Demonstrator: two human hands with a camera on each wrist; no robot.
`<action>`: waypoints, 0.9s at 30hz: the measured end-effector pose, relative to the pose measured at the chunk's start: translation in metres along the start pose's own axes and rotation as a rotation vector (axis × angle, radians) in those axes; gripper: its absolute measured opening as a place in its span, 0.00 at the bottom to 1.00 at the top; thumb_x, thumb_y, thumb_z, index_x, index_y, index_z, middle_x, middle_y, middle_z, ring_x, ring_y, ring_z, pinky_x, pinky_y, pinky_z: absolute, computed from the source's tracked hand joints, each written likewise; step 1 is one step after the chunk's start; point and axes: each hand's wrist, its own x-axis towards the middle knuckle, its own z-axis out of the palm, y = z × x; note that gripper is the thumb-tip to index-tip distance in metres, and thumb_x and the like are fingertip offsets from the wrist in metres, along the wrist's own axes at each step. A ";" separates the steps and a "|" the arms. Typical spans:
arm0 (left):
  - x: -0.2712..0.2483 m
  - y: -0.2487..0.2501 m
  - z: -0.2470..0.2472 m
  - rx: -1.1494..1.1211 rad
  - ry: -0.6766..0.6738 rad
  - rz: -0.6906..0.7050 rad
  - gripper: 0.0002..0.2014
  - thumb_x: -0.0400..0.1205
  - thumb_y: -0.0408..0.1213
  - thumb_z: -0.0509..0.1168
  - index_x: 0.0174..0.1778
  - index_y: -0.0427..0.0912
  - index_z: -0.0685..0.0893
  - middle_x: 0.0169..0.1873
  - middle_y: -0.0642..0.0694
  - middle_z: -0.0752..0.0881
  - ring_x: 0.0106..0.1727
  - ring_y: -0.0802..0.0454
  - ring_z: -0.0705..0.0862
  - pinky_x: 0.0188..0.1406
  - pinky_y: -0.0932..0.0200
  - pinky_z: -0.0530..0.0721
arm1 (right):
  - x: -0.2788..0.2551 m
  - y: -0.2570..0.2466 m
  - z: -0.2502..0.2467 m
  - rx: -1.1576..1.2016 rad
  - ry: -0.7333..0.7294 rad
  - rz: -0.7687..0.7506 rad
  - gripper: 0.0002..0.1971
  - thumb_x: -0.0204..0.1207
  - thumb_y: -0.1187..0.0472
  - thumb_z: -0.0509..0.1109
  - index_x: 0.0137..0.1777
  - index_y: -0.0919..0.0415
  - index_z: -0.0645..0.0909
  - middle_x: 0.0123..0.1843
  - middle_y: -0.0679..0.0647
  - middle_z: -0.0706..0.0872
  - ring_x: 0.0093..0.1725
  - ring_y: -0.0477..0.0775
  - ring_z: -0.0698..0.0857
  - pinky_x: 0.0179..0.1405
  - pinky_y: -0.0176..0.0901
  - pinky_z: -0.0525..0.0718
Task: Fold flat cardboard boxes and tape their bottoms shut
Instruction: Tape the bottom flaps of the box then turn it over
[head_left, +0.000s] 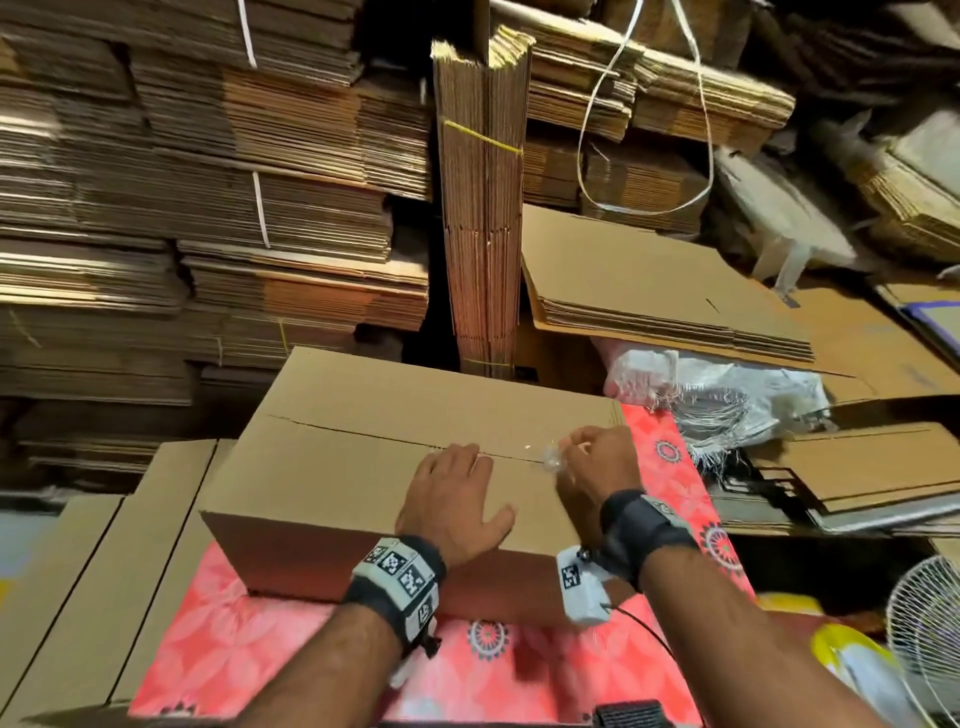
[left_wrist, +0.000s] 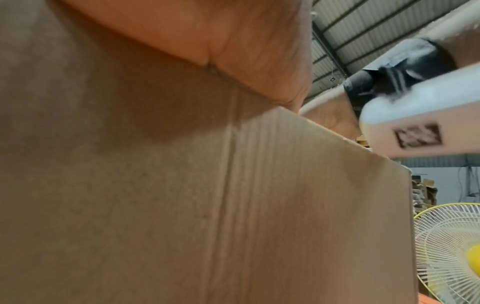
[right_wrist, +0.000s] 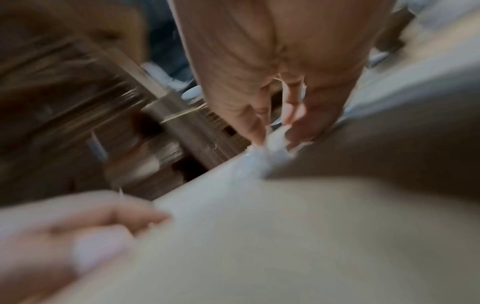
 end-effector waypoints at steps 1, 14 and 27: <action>0.001 0.000 0.000 0.002 0.001 0.004 0.35 0.82 0.65 0.53 0.80 0.46 0.69 0.84 0.42 0.66 0.83 0.43 0.62 0.85 0.45 0.55 | 0.001 0.004 0.000 -0.198 0.035 -0.075 0.07 0.76 0.56 0.71 0.36 0.48 0.87 0.49 0.58 0.89 0.45 0.58 0.88 0.50 0.55 0.91; 0.001 0.000 0.008 0.057 0.029 0.003 0.39 0.78 0.66 0.49 0.79 0.44 0.71 0.82 0.41 0.70 0.82 0.42 0.65 0.82 0.39 0.60 | -0.040 -0.036 0.014 -0.736 0.061 -0.255 0.28 0.79 0.35 0.66 0.59 0.60 0.85 0.60 0.57 0.82 0.62 0.62 0.82 0.52 0.55 0.86; 0.005 0.013 0.005 0.065 0.015 -0.085 0.39 0.77 0.67 0.44 0.78 0.46 0.72 0.81 0.45 0.71 0.82 0.46 0.67 0.81 0.40 0.63 | 0.006 0.056 -0.089 0.066 0.189 0.102 0.12 0.80 0.62 0.73 0.62 0.53 0.81 0.48 0.58 0.89 0.51 0.64 0.86 0.56 0.52 0.82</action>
